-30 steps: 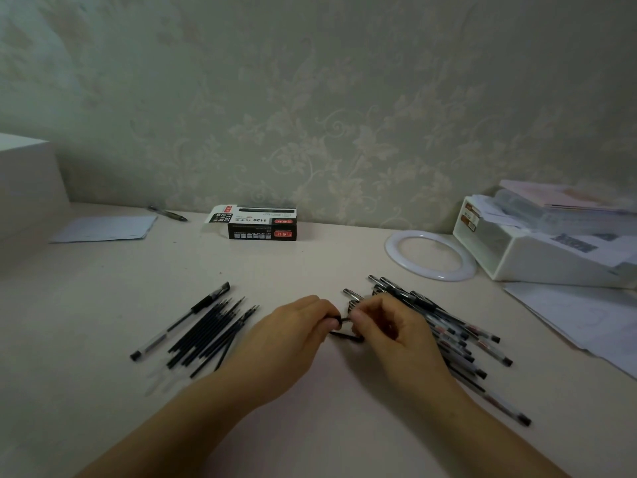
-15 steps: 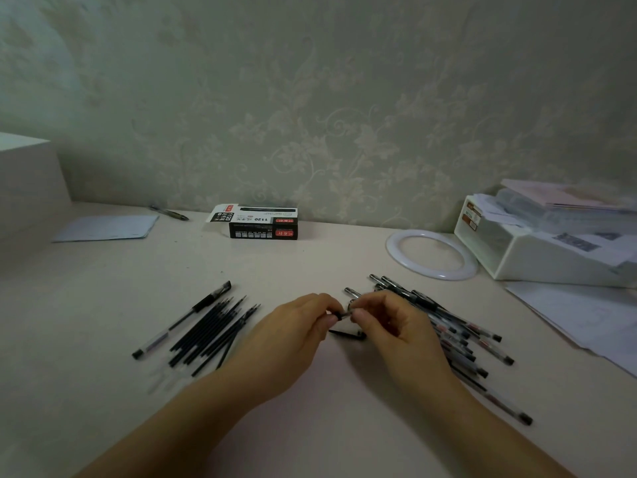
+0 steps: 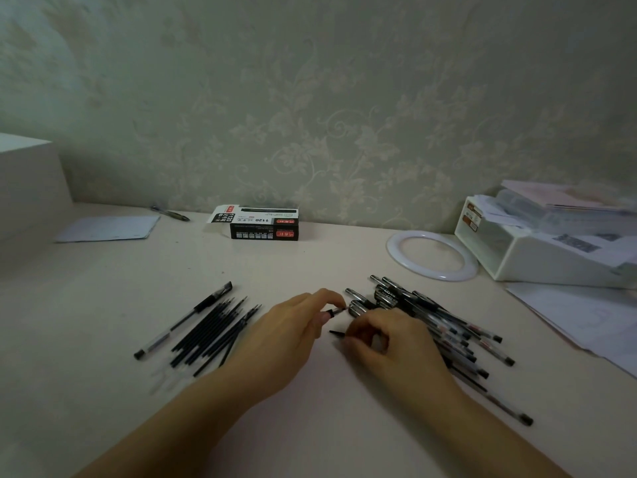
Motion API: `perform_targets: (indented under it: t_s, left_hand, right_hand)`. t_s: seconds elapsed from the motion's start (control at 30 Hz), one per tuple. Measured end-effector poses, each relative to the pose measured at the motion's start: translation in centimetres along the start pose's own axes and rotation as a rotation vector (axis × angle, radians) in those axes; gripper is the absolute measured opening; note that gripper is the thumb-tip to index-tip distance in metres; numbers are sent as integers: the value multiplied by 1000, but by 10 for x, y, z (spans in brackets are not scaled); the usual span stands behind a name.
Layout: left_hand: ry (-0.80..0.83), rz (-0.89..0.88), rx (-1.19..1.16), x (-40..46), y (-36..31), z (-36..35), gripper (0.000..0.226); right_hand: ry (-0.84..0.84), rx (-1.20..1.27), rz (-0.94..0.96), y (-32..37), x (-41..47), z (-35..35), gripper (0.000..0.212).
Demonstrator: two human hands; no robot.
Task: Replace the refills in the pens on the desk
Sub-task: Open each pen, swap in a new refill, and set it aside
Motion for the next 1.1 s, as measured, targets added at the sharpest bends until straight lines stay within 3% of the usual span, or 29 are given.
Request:
perform_targets:
  t_s: [0.23,0.37,0.5,0.7,0.93,1.1]
  left_hand:
    - [-15,21,-31,0,2,-2,24]
    - [-46,38,-125,0,1,2,22]
    - [-61,4,-164,-1,-10,4,19]
    - [-56,0,-151,0,-9,3,16]
    - [-29,-10,-87,0,-6,-1,15]
    - [-56,25,-96,1,1,2,14]
  right_hand:
    - [31,-43,-3,2,-1,-5,16]
    - [-167,303,-165,-10,1,17,7]
    - [-124,702,-301,-18,2,5,9]
    - [-188,953,-423,-33,-1,-1,17]
    - [-556,838,-446,-66,-2,58,20]
    - [-460,776,-408,-68,11,67,14]
Point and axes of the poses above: each hand's wrist, its own x-axis towards the middle knuckle, its own z-axis out of the back of the hand, y = z × x, the point moved 10 cm from there along x, towards the middle knuckle, and after that the axes turned 7 degrees about x, right-handed, at the moved point
